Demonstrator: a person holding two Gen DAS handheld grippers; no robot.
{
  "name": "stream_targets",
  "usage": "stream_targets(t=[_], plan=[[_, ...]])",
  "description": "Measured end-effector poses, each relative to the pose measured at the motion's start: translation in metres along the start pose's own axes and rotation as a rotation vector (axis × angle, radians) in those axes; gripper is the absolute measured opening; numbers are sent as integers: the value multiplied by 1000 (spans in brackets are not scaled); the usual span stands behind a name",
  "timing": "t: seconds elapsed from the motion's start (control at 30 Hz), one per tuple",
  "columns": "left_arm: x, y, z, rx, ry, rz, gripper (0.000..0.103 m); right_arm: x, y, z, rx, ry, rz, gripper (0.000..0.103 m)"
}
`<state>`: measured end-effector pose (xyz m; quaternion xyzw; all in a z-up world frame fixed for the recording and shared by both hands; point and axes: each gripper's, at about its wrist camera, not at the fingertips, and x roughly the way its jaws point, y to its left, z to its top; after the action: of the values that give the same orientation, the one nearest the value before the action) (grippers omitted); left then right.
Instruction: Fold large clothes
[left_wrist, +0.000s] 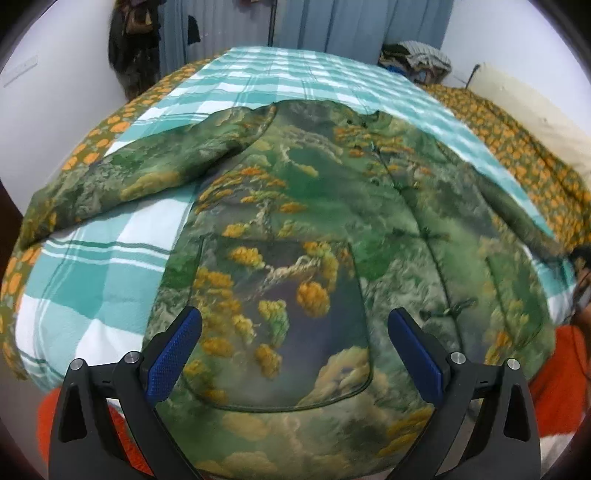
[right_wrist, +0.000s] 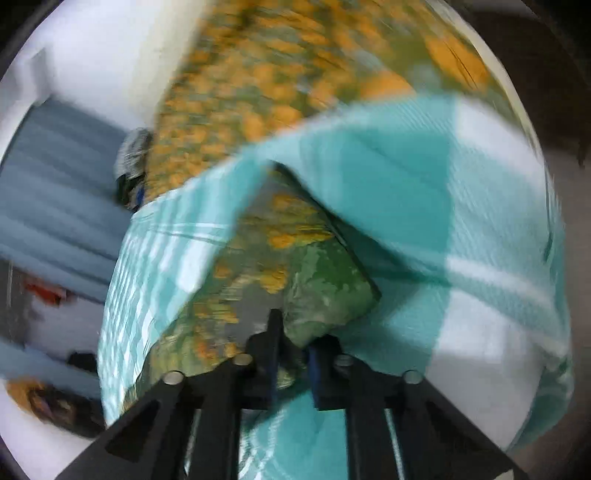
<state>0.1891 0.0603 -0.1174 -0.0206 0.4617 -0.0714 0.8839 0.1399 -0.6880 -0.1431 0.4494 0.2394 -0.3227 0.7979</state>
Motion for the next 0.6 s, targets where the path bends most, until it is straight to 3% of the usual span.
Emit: stream_targets(t=[0.07, 0.17, 0.3, 0.47, 0.6], plan=[[2, -3, -2, 12, 2, 2, 101, -26, 49, -8, -240, -42, 48, 9], [6, -8, 0, 12, 5, -8, 101, -73, 128, -53, -609, -102, 145, 9], [5, -18, 5, 19, -8, -36, 101, -119, 199, -142, -981, -120, 296, 9], [0, -27, 7, 40, -21, -52, 101, -113, 233, -250, -1240, -27, 366, 9], [3, -27, 4, 36, -3, -66, 101, -89, 230, -320, -1306, 120, 357, 9]])
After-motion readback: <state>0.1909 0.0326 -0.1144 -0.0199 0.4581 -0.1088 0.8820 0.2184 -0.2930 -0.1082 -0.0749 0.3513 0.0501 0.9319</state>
